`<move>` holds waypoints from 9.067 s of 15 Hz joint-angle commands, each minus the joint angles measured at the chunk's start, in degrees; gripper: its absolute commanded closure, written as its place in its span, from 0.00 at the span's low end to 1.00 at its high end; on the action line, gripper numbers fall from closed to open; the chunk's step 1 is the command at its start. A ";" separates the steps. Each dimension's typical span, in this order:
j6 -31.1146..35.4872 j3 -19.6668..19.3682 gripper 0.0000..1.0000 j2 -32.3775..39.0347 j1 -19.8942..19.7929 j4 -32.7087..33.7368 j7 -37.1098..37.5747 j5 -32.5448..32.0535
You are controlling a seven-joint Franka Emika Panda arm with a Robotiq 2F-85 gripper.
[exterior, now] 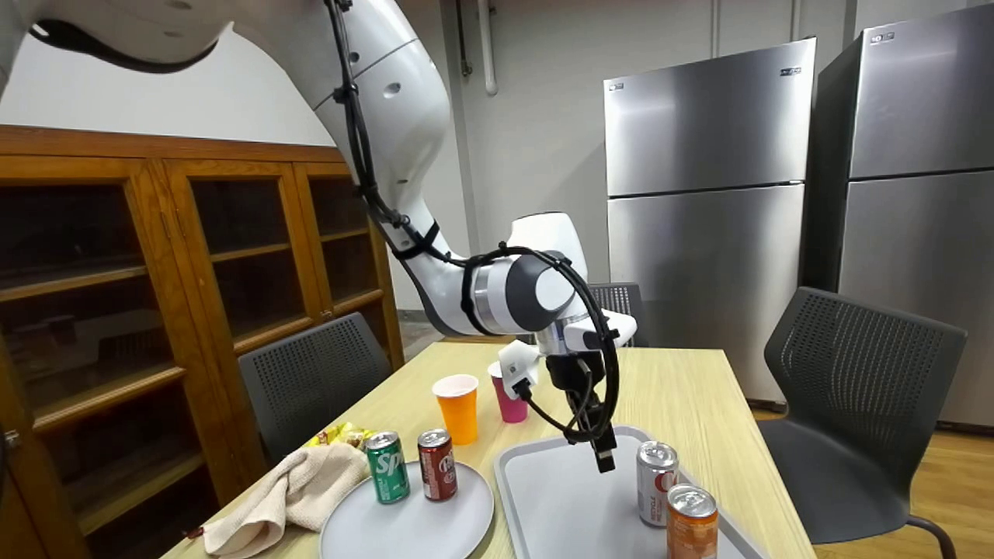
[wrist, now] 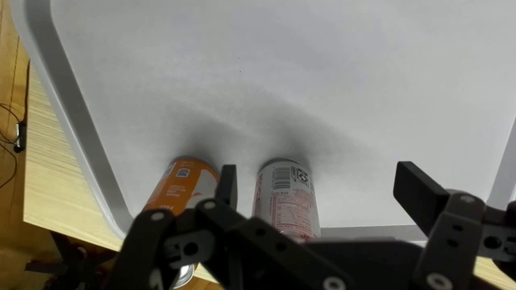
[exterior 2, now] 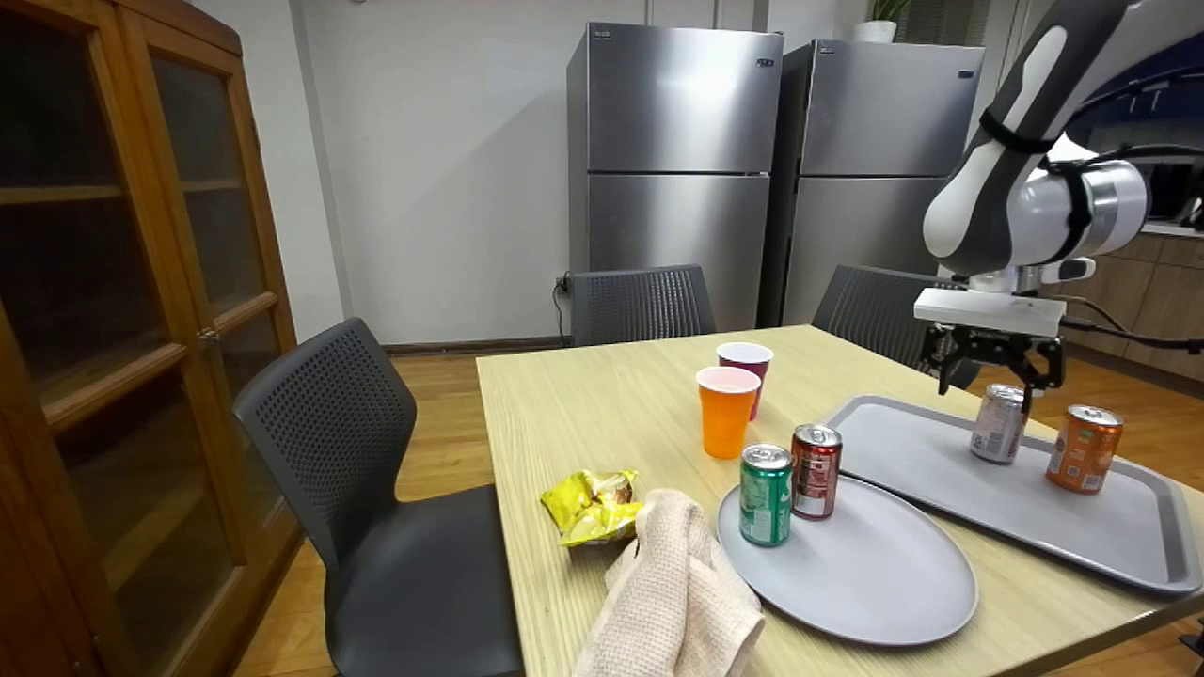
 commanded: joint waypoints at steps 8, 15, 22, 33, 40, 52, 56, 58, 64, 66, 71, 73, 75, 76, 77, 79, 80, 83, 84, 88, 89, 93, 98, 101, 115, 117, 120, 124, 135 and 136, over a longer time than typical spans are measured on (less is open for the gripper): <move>-1.41 -0.24 0.00 6.44 -2.77 8.10 -3.84 3.76; -1.93 -0.82 0.00 10.29 -3.87 13.38 -3.84 5.40; -2.39 -1.45 0.00 12.79 -4.46 16.40 -3.89 5.52; -0.41 -1.93 0.62 9.78 -2.98 13.06 -5.11 4.58; 1.54 -2.22 0.62 3.11 0.48 4.84 -11.14 2.71; 6.20 -3.33 0.62 -11.30 7.98 -13.74 -15.46 -4.99; 7.45 -3.14 0.62 -15.16 10.40 -18.47 -14.11 -8.62; 8.29 -3.04 0.62 -16.65 11.62 -20.34 -13.15 -10.50; 7.77 -1.53 0.62 -20.05 14.04 -23.99 -9.67 -15.20; 7.77 -0.55 0.62 -20.96 14.01 -25.09 -9.75 -16.20; 8.18 1.26 0.62 -23.79 13.13 -27.96 -10.18 -19.65; 8.22 2.00 0.62 -24.93 12.59 -29.12 -10.28 -20.84; 8.33 3.08 0.62 -25.92 12.02 -30.32 -10.45 -21.65; 8.50 3.64 0.62 -26.31 11.78 -30.93 -10.40 -22.14; 8.79 4.14 0.62 -26.62 11.57 -31.47 -10.12 -22.68; 9.55 5.29 0.62 -27.06 11.19 -32.60 -10.09 -23.14; 10.09 5.84 0.62 -27.17 11.08 -33.19 -10.05 -23.29; 11.32 7.20 0.62 -26.90 10.99 -34.16 -9.41 -24.42; 12.09 5.27 0.62 -26.54 13.46 -34.44 -9.07 -24.85; 14.51 5.33 0.62 -25.35 14.83 -34.48 -6.18 -28.92; 14.90 5.45 0.62 -25.15 15.15 -34.44 -5.58 -29.81; 15.89 5.49 0.62 -23.98 16.79 -34.04 -2.55 -34.08; 16.81 5.57 0.62 -21.99 19.29 -33.69 0.03 -36.67; 17.50 5.05 0.62 -20.67 20.80 -33.24 2.33 -38.09; 18.98 4.99 0.62 -16.74 22.15 -32.22 4.23 -36.79; 19.25 4.60 0.62 -16.27 22.54 -31.98 5.25 -37.26; 19.56 4.63 0.62 -15.71 22.61 -31.68 5.89 -37.03; 19.55 4.23 0.55 -15.21 23.01 -31.24 7.26 -37.33; 20.18 1.33 0.00 -18.79 23.88 -31.19 8.92 -38.07; 20.29 0.66 0.00 -19.24 23.90 -31.14 9.18 -38.33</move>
